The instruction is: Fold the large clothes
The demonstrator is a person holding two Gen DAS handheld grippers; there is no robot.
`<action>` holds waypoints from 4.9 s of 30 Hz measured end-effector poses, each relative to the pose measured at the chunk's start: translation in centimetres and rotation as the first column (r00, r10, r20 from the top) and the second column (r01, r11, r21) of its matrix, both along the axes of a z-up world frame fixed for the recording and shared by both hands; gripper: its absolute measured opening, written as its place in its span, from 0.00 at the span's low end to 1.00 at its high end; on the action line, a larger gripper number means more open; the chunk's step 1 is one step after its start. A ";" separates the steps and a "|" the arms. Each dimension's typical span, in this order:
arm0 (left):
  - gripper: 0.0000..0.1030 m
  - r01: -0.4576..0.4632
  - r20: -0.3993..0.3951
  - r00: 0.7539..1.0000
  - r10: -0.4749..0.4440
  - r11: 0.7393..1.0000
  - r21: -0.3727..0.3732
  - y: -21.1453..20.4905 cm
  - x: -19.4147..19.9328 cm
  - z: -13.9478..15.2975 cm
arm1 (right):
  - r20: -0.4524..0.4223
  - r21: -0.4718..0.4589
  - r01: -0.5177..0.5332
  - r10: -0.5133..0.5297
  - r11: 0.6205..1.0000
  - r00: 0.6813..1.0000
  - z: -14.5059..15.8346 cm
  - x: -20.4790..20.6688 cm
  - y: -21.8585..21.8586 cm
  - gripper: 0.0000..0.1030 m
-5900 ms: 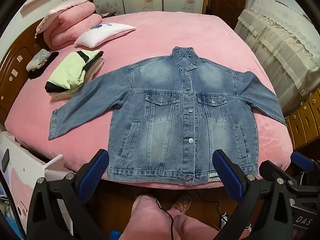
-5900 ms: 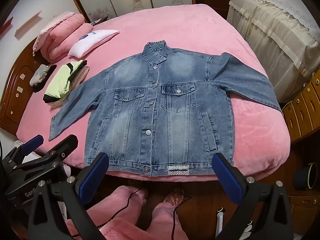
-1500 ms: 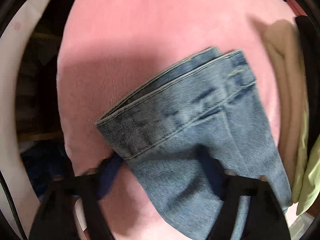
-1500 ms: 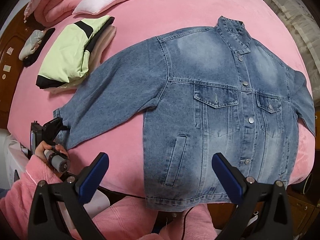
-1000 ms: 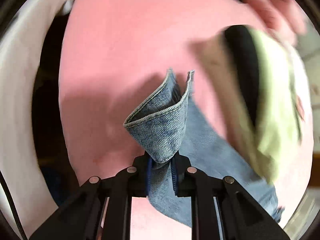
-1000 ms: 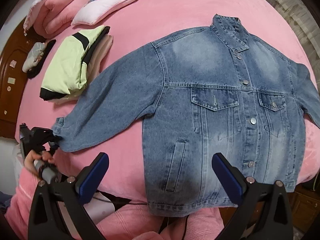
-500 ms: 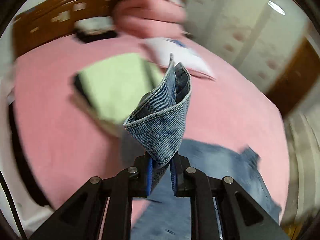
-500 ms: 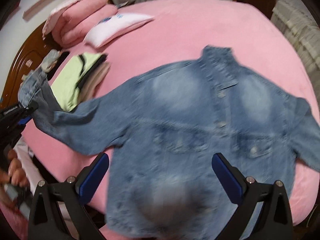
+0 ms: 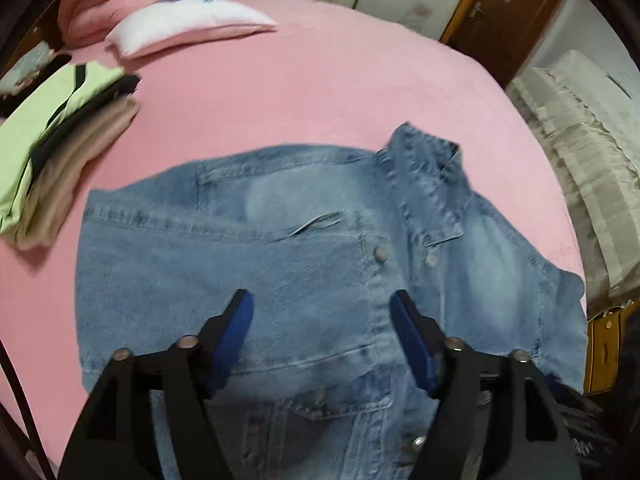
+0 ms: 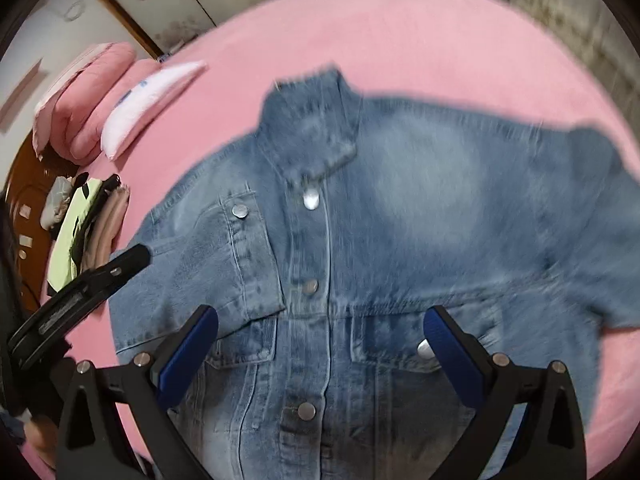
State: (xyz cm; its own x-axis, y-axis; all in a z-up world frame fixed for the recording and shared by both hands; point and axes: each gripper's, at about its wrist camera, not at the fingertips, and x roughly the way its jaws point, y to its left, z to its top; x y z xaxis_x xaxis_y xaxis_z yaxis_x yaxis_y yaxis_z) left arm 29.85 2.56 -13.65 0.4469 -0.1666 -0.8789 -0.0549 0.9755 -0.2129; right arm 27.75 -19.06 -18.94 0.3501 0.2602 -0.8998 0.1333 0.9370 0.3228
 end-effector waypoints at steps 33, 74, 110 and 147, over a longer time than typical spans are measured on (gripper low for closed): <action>0.80 -0.297 -0.255 0.904 0.343 0.933 0.203 20.7 -7.7 -12.0 | 0.354 -0.244 -0.074 0.160 0.967 0.921 6.8 4.1 9.7 0.04; 0.36 0.211 -0.122 0.977 -0.175 0.867 0.451 14.8 -6.5 -13.7 | 0.043 -0.387 0.146 -0.140 0.910 0.989 -4.2 -2.4 -3.5 0.45; 0.06 -0.072 -0.487 0.873 -0.022 0.982 -0.174 10.5 -1.8 -18.4 | -0.161 0.376 -0.035 0.102 0.926 0.982 -9.0 0.8 8.4 0.00; 0.01 -0.063 -0.125 0.990 0.062 0.998 -0.003 8.3 12.6 -19.7 | 0.061 0.205 0.322 -0.340 0.924 0.938 -8.9 4.6 -10.3 0.00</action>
